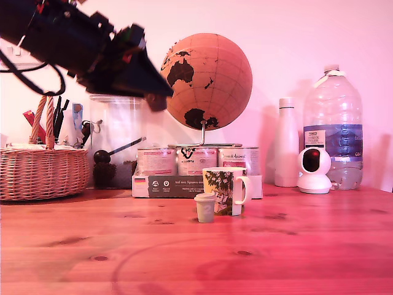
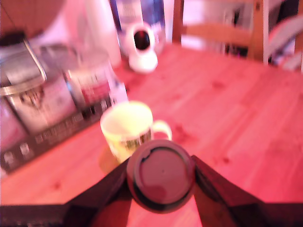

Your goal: Pick up the coffee capsules on the table and drop them inside the coffee cup

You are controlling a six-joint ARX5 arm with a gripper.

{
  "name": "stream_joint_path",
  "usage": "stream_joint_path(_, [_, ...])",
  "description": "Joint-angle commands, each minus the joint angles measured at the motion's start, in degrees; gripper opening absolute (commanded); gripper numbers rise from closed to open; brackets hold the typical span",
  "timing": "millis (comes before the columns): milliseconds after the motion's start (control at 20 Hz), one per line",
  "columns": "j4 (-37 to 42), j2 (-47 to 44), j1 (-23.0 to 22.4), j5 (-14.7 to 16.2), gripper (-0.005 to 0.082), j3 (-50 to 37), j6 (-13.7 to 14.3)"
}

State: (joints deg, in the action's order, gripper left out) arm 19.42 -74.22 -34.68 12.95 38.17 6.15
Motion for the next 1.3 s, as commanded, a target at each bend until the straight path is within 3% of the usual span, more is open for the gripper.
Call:
stream_joint_path(0, [0.61,-2.8,0.07,0.11,0.0216,1.49,-0.79])
stream_joint_path(700, [1.11,-15.47,0.07,1.64,0.0216,13.2,-0.74])
stream_joint_path(1250, [-9.33,-24.37,0.07,2.73,0.0215,27.65,-0.11])
